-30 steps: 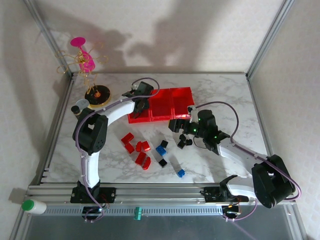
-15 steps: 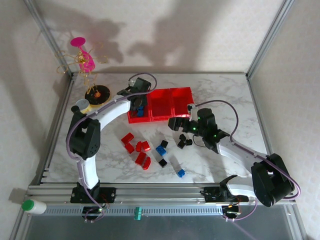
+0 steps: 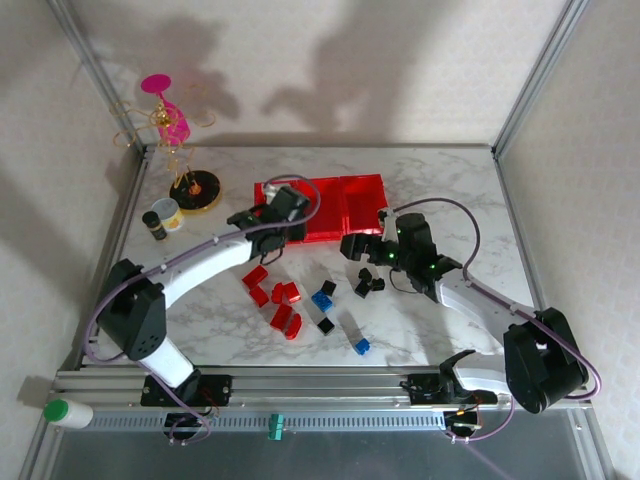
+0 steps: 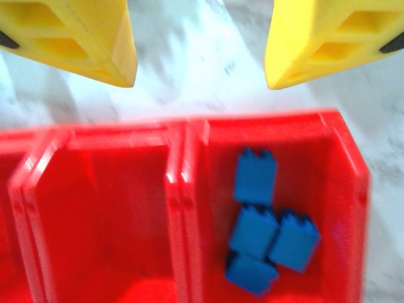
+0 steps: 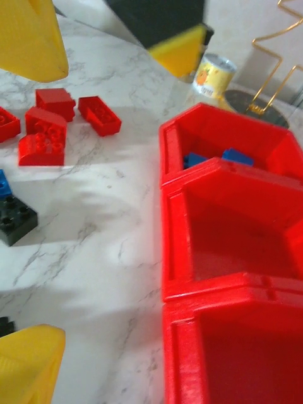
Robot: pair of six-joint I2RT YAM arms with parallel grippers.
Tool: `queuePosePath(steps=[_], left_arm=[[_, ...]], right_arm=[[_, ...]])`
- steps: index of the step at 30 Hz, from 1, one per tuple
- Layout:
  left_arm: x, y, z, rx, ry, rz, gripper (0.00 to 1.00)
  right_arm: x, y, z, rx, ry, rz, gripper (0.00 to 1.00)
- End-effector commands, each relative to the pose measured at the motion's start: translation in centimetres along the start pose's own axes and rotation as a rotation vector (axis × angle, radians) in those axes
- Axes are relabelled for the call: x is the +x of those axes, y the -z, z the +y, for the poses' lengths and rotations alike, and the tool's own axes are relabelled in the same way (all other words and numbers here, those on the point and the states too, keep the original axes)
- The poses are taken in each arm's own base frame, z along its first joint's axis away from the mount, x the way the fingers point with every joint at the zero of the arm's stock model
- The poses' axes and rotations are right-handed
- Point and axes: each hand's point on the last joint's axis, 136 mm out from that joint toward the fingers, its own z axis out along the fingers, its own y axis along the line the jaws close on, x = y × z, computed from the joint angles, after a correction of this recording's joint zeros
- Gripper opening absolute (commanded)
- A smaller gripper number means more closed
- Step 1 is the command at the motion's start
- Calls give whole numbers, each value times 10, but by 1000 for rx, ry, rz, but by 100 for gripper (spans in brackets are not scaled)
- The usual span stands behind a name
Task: Sort the legos into containers by color
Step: Pick up the lego from the middle-left of the table.
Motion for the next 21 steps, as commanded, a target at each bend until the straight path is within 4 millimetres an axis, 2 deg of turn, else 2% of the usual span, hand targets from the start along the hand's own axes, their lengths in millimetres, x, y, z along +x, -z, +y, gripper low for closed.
queuePosePath(steps=[1,6,9,13,21], left_arm=[[30,19,-6,26,47,46,57],[72,33,-13,44,96,87,60],[95,38,-24,76,141,106,62],[122,35,-35,96,176,151,63],[168,19,-58,89,128,241,67]], right_arm=[[9,11,-3,18,-2,48,99],[28,20,-15,53,-41,94,99],[38,24,-22,73,-59,119,99],[45,28,-28,75,-71,125,99],[54,27,-39,75,-93,132,99]])
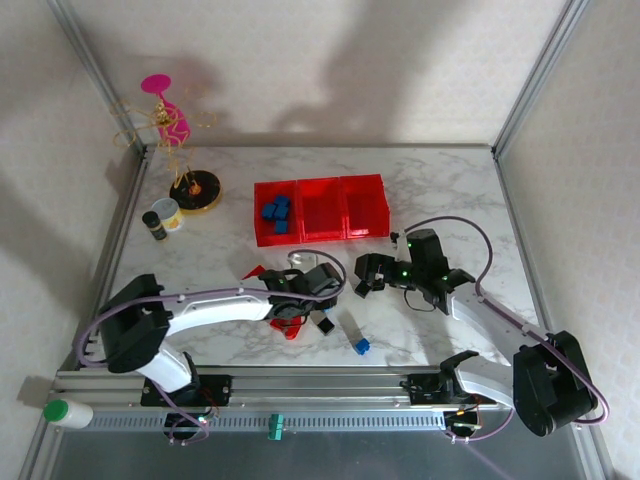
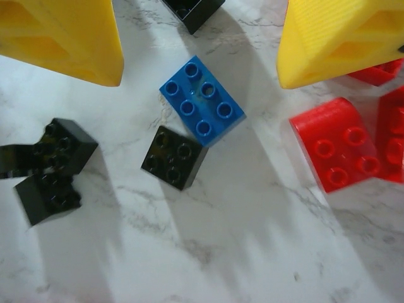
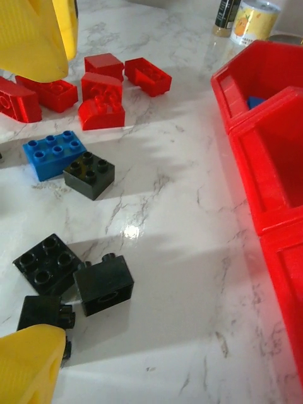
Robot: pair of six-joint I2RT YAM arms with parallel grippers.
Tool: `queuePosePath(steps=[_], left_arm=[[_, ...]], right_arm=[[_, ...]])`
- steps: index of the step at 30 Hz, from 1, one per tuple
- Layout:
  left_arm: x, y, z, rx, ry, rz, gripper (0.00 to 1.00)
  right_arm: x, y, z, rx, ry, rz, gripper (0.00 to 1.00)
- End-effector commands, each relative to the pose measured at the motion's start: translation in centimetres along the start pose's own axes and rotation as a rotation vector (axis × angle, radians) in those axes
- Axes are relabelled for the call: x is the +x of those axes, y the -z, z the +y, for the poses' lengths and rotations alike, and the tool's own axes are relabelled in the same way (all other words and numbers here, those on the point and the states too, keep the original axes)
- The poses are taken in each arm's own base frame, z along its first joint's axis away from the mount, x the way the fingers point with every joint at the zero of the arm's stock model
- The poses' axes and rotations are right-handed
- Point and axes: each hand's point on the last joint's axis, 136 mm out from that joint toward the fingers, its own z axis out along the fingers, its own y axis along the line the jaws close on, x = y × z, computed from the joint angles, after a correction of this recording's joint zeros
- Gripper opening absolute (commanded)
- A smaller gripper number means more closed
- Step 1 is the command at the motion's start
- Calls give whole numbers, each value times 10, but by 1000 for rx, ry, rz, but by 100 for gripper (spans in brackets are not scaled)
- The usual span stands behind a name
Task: Sort the legos into containers by color
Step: Pick up the lego from the middle-left of the table.
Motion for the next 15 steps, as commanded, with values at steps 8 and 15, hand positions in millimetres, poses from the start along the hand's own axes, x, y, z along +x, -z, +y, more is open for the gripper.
queuePosePath(steps=[8,15], left_arm=[[26,-34,-7,-46,-4,46,71],[21,-49,-14,-87,-50,26,70]], right_arm=[[2,0,-5,-22,2,-7,99],[-1,0,-7,-21,6,-18,99]])
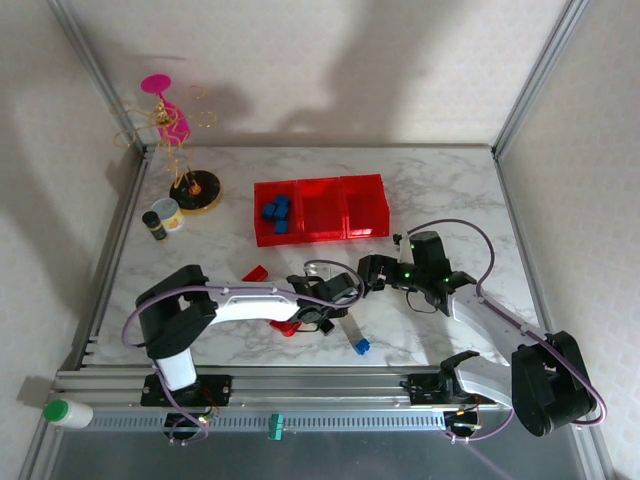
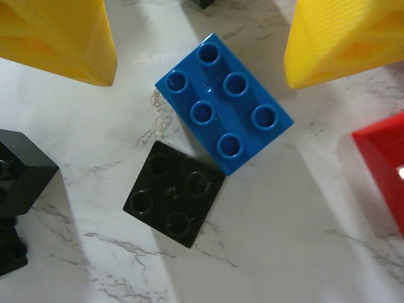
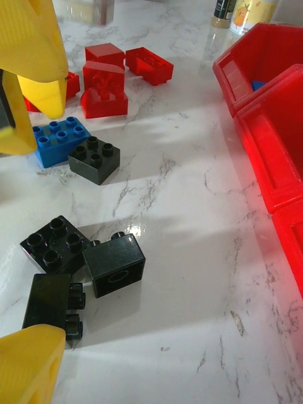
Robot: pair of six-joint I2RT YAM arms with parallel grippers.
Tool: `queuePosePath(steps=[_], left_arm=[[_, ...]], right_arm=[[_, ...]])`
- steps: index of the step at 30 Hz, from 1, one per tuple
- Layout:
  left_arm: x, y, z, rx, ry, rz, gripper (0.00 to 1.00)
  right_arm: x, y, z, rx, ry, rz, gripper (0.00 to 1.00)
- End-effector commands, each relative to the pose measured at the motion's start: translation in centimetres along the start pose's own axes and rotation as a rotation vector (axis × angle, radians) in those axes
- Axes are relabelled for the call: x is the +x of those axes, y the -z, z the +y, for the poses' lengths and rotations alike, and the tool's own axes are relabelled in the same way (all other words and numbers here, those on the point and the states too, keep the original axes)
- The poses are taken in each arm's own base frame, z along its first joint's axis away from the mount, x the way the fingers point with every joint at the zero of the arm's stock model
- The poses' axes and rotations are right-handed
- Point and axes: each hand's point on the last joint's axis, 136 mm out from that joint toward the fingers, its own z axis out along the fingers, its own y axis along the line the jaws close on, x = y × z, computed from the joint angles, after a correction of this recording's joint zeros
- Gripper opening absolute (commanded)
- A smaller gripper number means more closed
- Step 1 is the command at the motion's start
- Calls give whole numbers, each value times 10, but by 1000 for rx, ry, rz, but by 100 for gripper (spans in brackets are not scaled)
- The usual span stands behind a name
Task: Sort the legos into containers by color
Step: Pick up the lego from the middle-left of the table.
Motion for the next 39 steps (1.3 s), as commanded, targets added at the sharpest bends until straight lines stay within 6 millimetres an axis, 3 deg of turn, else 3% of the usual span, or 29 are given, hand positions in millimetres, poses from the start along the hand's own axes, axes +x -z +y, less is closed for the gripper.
queuePosePath(steps=[1,9,13,19,24,29,35,39], left_arm=[[-7,-6,-3,-30,-14,-31,70],[-15,-17,4,-91,-20,-62,64],[-24,-16,9,-120,-1,-106,58],[-22,-21,10,-118,-5,-90,47],[-21,-14,11,-110,-5,-89,37],[-29,0,13,-103,-3,-117,36],[-59,33,19,-114,-19,-212,36],[-100,54,29,-148,-31,-301,36]], right_arm=[[-1,0,0,-17,17,-7,99],[-1,-2,-1,-14,18,-9,99],[-2,-3,0,-26,17,-7,99],[-3,-3,1,-26,22,-7,99],[-4,-2,4,-34,25,-5,99],[-9,1,10,-55,43,-23,99],[-20,5,32,-141,94,-42,99],[-36,7,51,-195,116,-81,99]])
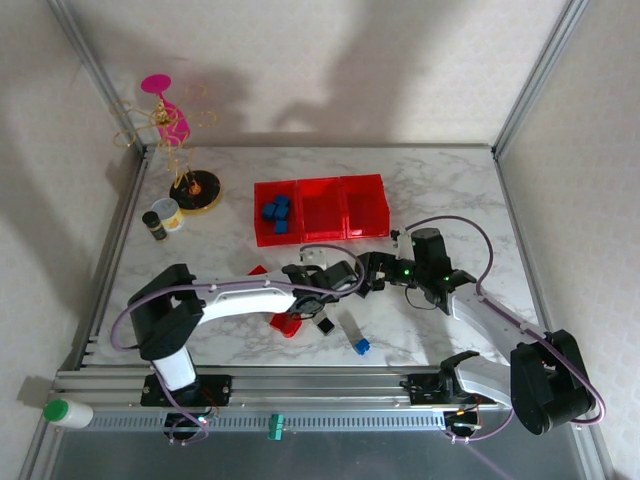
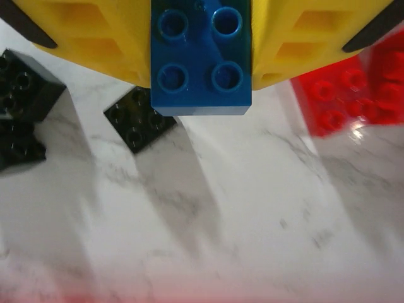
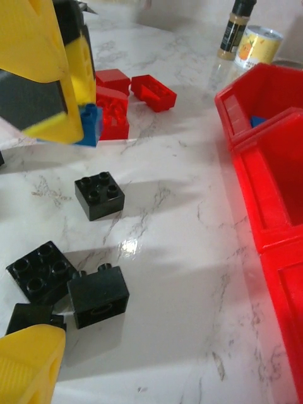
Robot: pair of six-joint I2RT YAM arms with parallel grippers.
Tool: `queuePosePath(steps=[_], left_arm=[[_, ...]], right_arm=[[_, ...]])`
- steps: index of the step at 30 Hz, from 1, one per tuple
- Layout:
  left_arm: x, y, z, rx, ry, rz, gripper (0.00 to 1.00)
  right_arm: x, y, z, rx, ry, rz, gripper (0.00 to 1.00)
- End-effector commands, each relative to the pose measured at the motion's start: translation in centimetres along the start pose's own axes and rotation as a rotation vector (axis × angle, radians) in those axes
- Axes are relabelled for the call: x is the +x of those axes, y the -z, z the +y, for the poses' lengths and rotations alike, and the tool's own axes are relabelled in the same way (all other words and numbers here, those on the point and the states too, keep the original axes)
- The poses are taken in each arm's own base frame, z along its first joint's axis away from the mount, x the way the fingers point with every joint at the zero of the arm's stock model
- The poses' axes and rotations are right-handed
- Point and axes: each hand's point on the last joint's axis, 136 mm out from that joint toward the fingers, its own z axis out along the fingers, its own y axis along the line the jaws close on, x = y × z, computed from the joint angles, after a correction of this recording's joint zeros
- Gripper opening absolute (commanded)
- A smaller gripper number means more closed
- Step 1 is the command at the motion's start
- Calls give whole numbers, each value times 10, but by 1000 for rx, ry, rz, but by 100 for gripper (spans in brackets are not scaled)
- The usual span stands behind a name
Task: Sort the legos into containers by color
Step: Pick up the lego from the middle-left of the table, then place the lego in the container.
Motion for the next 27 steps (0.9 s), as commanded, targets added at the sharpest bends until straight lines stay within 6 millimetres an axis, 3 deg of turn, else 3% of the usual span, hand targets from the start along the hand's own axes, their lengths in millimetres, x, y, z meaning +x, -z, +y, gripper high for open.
queuePosePath(steps=[1,5,12,22,27], left_arm=[[-53,13,21,-80,-25,-116,36],[-97,17,36,-125,-10,-181,37],[-162,-4,53,-122,44,-214,37],[-218,-87,76,-180,106,-149,36],[-222,-125,89,-215,128,-108,37]], right_arm=[[-31,1,31,-94,65,-71,99],[-46,-3,42,-113,76,-112,99],[-59,-11,46,-134,55,-147,99],[-60,-15,40,-104,57,-155,99],[-59,-14,36,-86,57,-155,99]])
